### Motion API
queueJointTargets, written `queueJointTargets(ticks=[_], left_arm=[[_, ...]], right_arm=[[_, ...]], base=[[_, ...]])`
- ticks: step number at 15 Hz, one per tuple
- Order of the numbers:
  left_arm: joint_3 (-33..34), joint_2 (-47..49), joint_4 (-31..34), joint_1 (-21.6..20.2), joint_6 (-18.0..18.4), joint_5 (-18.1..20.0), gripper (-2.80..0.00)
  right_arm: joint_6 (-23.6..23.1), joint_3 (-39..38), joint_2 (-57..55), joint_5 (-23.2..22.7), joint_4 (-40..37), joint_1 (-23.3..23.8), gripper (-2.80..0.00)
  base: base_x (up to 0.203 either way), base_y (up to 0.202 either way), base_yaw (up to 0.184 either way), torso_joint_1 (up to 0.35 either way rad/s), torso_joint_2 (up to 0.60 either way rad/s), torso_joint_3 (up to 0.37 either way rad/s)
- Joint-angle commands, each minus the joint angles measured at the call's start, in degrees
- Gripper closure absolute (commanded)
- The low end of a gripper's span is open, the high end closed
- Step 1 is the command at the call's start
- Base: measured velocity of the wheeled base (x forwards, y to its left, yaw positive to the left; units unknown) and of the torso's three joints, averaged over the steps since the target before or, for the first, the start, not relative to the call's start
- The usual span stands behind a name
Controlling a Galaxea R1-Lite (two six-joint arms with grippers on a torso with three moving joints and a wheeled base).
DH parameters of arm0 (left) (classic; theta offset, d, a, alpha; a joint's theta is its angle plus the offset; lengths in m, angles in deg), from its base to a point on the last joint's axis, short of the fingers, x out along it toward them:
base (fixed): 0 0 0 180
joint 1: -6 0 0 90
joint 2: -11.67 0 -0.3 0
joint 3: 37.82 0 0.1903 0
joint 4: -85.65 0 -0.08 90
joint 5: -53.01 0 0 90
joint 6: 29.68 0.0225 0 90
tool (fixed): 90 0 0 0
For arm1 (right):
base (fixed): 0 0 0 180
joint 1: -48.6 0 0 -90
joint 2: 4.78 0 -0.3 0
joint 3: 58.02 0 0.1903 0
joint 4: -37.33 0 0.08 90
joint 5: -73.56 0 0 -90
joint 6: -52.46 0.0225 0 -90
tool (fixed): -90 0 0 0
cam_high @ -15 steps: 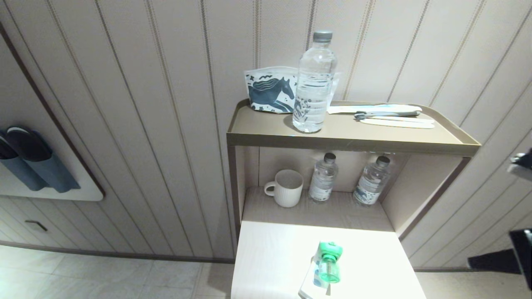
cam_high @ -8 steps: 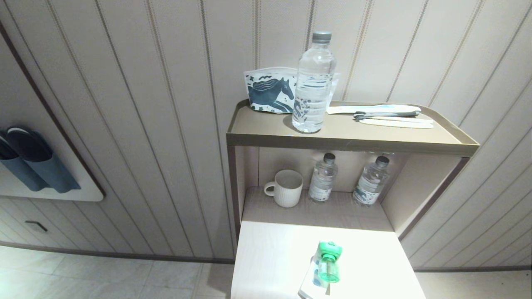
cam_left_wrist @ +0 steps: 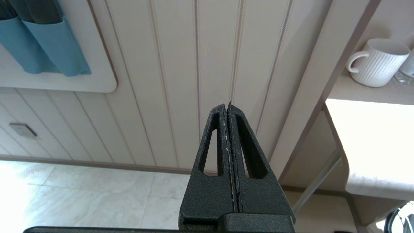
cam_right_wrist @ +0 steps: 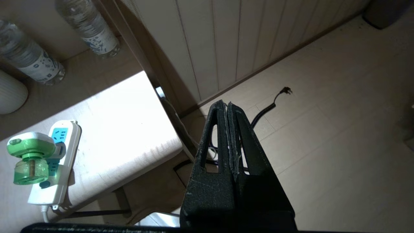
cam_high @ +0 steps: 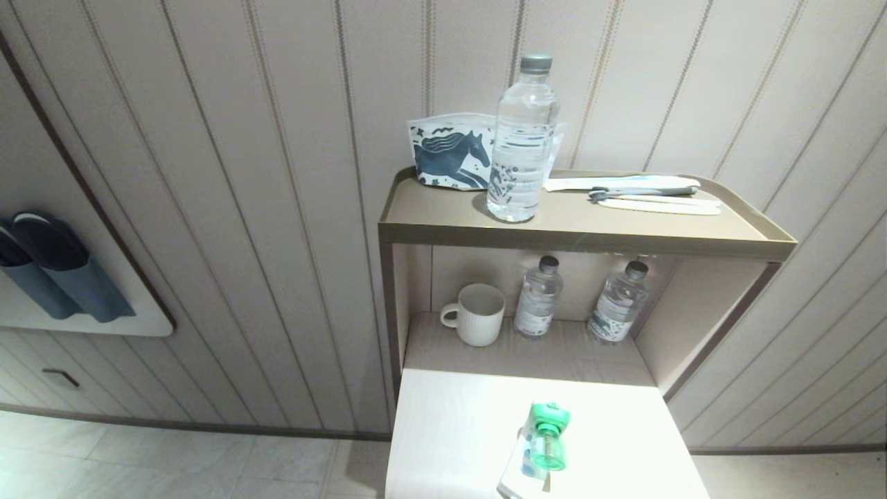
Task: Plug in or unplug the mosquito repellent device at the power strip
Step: Hold the socket with your left hand and unplug it with your right hand
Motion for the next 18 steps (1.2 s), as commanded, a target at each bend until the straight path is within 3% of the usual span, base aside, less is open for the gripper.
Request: queueJointTargets(ticks=[1, 4, 7, 10, 16, 18], left_arm=[[0.0, -0.02, 0.27, -0.01, 0.23, 0.11, 0.0], [0.0, -0.02, 0.3, -0.01, 0.25, 0.11, 0.0], [0.0, -0.02, 0.3, -0.01, 0.25, 0.11, 0.0], [0.0, -0.02, 0.21, -0.01, 0.17, 0.11, 0.0], [0.0, -0.02, 0.0, -0.01, 0.04, 0.02, 0.0], [0.0, -0.02, -0.05, -0.01, -0.1, 0.02, 0.0]], right_arm=[[-3.31, -6.19, 2.71, -2.89, 8.25, 1.32, 0.0], [-14.74, -25.16, 2.75, -11.79, 29.98, 1.31, 0.0], [-20.71, -35.91, 3.47, -24.21, 40.85, -0.18, 0.0], [-18.44, -35.93, 3.63, -24.23, 41.01, 0.0, 0.0], [-20.35, -35.93, 3.29, -24.06, 40.09, -1.13, 0.0], [-20.24, -35.93, 3.4, -21.83, 36.72, -0.56, 0.0]], base=[[0.0, 0.0, 0.0, 0.0, 0.0, 0.0], [0.0, 0.0, 0.0, 0.0, 0.0, 0.0], [0.0, 0.0, 0.0, 0.0, 0.0, 0.0], [0.0, 0.0, 0.0, 0.0, 0.0, 0.0], [0.0, 0.0, 0.0, 0.0, 0.0, 0.0], [0.0, 0.0, 0.0, 0.0, 0.0, 0.0]])
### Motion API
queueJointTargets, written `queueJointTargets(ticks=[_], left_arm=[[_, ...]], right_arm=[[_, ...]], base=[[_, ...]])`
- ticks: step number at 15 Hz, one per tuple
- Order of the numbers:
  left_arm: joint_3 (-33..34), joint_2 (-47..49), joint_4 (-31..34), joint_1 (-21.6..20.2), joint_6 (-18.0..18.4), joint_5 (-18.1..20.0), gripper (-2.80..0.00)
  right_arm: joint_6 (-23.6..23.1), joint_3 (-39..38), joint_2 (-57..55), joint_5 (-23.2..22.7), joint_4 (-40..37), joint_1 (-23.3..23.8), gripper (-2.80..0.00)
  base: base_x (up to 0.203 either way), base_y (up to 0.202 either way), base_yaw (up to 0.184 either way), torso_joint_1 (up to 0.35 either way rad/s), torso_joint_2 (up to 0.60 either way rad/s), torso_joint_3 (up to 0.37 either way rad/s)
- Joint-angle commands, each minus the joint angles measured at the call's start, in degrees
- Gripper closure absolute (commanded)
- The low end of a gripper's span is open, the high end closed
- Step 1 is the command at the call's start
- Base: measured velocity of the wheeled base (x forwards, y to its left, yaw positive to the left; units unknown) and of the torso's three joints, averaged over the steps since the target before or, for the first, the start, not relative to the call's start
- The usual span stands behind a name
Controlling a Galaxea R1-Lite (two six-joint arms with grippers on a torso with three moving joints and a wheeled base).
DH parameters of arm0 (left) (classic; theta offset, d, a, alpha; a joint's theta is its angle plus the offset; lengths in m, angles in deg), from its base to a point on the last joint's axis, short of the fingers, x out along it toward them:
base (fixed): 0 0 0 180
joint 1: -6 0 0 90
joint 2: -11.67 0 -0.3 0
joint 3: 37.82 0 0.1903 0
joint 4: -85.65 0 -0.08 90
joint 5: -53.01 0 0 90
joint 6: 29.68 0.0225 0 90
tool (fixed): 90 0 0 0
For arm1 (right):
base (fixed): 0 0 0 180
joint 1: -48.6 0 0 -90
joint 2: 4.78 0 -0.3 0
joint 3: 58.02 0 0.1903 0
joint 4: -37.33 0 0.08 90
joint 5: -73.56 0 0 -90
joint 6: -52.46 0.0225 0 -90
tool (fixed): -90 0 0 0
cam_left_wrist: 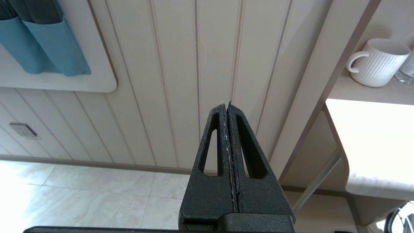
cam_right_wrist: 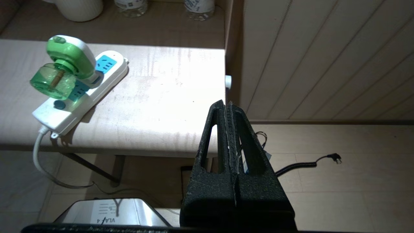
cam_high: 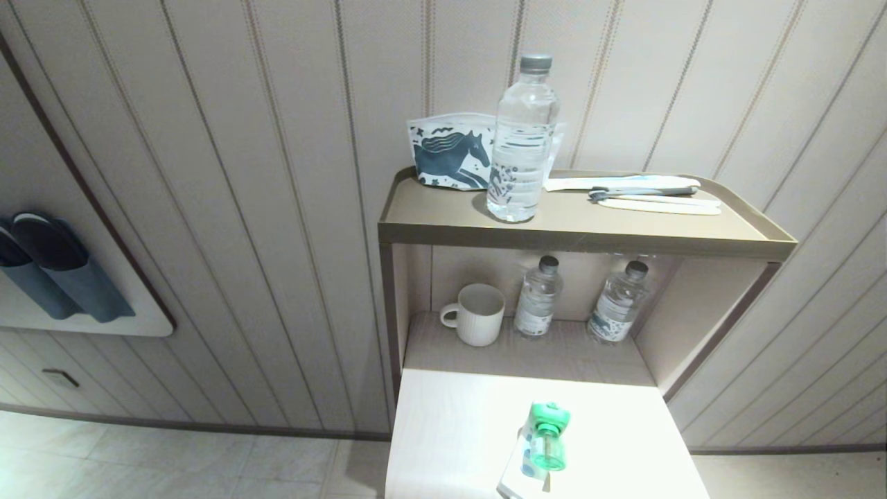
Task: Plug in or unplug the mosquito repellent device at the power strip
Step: Hold the socket with your left hand and unplug it with your right hand
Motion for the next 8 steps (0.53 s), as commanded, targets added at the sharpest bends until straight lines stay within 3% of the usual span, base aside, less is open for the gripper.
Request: queueJointTargets(ticks=[1, 4, 8], left_arm=[[0.0, -0.02, -0.05, -0.01, -0.04, 0.0, 0.0], [0.0, -0.02, 0.12, -0.01, 0.23, 0.09, 0.0], [0.0, -0.02, 0.53, -0.01, 0.48, 0.0, 0.0]], right_arm=[[0.8, -0.07, -0.31, 1.11, -1.38, 0.26, 0.0], [1.02, -0.07, -0.58, 0.97, -1.33, -0.32, 0.0], [-4.03, -0.07, 0.2, -0.91, -1.02, -1.11, 0.0]], base=[[0.0, 0.0, 0.0, 0.0, 0.0, 0.0], [0.0, 0.0, 0.0, 0.0, 0.0, 0.0], [0.0, 0.0, 0.0, 0.0, 0.0, 0.0]])
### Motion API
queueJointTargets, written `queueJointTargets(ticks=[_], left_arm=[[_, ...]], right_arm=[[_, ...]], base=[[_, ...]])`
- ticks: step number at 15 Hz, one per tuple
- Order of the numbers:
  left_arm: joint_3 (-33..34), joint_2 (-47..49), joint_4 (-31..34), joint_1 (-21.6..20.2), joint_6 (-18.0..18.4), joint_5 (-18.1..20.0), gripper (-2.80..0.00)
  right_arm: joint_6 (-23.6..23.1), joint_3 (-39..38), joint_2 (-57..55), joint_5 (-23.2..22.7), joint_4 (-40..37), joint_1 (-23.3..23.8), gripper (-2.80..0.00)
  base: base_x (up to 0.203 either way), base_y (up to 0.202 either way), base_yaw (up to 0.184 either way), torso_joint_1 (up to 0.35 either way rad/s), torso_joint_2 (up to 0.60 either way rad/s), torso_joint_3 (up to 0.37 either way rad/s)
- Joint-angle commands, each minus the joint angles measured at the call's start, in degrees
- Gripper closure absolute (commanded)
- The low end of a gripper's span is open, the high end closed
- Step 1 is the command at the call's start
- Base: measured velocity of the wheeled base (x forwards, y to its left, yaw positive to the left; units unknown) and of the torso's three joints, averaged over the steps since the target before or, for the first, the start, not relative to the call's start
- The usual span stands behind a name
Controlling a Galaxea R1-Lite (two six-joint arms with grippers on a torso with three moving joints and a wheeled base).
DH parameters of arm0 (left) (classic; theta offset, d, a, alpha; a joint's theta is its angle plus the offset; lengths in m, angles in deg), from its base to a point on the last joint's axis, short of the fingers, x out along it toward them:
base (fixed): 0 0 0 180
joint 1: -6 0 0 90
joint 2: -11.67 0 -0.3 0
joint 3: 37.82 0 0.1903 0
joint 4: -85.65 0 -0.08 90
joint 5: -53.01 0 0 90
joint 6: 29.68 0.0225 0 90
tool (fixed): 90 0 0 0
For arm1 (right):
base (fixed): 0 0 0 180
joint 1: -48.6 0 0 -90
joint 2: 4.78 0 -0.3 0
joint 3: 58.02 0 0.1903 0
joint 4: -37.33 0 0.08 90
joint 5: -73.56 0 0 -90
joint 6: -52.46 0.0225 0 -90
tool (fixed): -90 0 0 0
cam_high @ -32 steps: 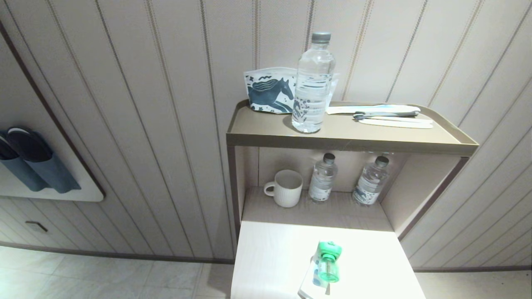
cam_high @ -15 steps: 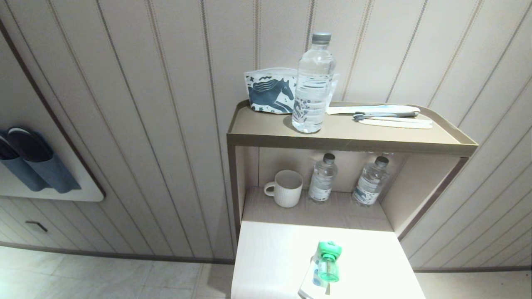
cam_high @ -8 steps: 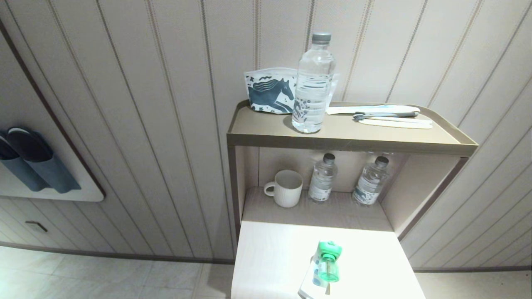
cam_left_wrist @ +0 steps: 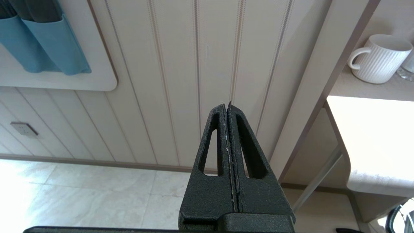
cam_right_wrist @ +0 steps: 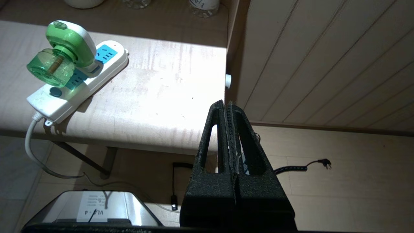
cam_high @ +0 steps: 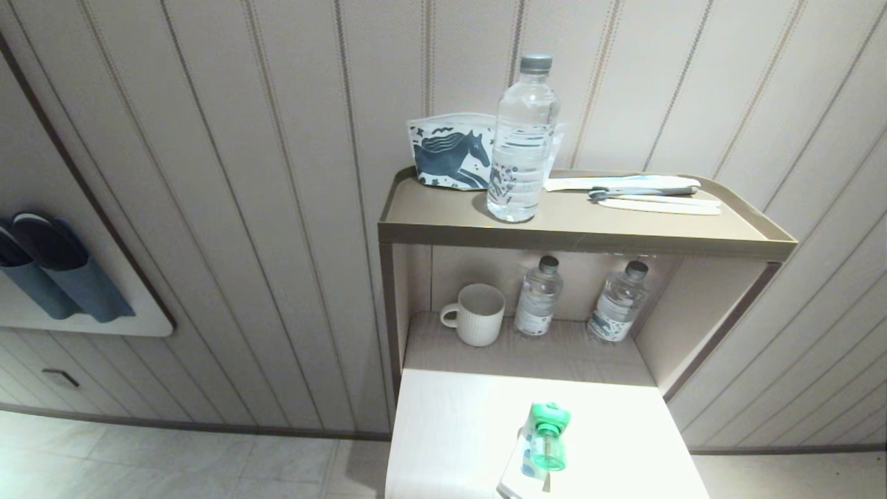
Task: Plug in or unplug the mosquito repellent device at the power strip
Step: Hold the socket with your left hand and unplug it with your right hand
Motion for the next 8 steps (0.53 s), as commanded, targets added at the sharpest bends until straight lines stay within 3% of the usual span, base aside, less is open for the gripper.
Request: queueJointTargets(ticks=[1, 4, 8], left_arm=[[0.0, -0.01, -0.04, -0.01, 0.07, 0.0, 0.0], [0.0, -0.01, -0.04, -0.01, 0.0, 0.0, 0.0], [0.0, -0.01, -0.41, -0.01, -0.02, 0.0, 0.0]], right_arm=[[0.08, 0.0, 1.55, -0.04, -0.02, -1.17, 0.0], [0.9, 0.0, 13.19, 0.0, -1.07, -4.6, 0.0], [5.12, 0.0, 15.29, 1.91, -1.65, -5.42, 0.0]], base=[[0.0, 0.0, 0.0, 0.0, 0.0, 0.0], [0.0, 0.0, 0.0, 0.0, 0.0, 0.0], [0.0, 0.0, 0.0, 0.0, 0.0, 0.0]])
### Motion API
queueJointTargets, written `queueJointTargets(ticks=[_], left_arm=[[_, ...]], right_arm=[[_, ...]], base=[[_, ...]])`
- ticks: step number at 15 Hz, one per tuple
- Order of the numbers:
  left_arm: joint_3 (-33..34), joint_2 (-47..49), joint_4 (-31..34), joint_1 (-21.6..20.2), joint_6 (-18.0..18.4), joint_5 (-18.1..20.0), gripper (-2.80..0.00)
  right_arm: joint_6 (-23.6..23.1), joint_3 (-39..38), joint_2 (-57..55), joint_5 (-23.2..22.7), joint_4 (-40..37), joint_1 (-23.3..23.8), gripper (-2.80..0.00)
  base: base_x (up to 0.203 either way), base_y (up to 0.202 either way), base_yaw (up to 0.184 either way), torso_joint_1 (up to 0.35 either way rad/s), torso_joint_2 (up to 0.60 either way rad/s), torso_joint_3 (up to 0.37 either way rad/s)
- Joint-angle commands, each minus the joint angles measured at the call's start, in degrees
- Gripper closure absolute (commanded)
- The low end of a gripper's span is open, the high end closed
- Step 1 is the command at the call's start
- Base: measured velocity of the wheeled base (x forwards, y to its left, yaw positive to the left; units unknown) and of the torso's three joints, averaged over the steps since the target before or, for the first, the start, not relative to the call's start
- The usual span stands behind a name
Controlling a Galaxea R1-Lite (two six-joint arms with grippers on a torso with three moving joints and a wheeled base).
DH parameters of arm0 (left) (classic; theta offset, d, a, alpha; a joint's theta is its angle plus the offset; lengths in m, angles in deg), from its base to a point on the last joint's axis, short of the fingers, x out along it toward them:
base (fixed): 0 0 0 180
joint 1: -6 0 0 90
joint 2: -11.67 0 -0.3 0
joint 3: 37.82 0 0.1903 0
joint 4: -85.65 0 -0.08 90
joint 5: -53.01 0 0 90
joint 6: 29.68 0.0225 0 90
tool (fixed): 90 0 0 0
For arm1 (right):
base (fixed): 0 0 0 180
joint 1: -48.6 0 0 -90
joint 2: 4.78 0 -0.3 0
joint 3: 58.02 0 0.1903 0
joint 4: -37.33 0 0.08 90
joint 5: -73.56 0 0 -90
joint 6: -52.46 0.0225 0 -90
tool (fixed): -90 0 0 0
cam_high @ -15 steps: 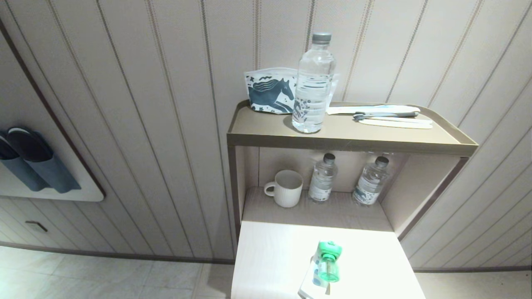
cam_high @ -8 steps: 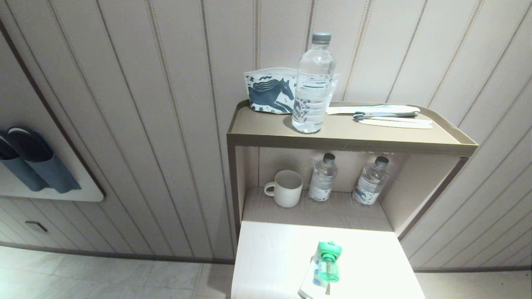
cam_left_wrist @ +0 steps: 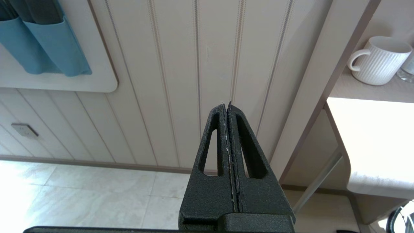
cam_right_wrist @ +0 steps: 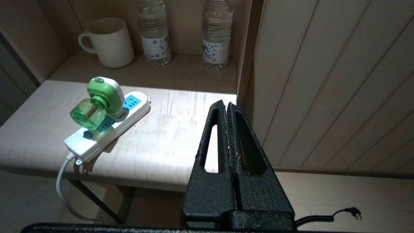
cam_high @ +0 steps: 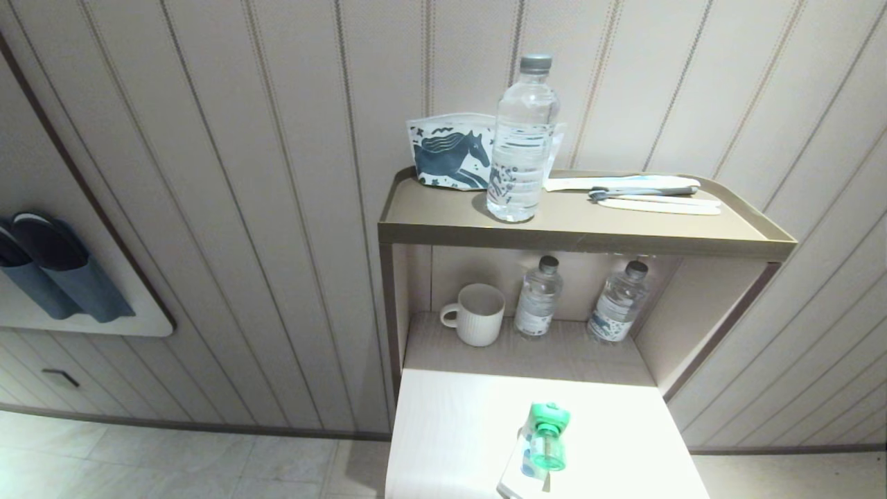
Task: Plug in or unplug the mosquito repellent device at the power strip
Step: Hold the socket with your left hand and unplug it with your right hand
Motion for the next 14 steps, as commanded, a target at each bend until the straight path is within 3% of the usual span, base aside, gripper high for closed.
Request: queueJointTargets(ticks=[1, 14], left_arm=[[0.0, 0.0, -0.11, -0.01, -0.01, 0.08, 0.0], [0.0, 0.0, -0.11, -0.01, -0.01, 0.11, 0.0]], right_arm=[[0.16, 0.0, 1.42, 0.07, -0.03, -0.15, 0.0], [-0.1, 0.0, 1.42, -0.1, -0.03, -0.24, 0.0]], base=[[0.0, 0.0, 0.0, 0.0, 0.0, 0.0], [0.0, 0.0, 0.0, 0.0, 0.0, 0.0]])
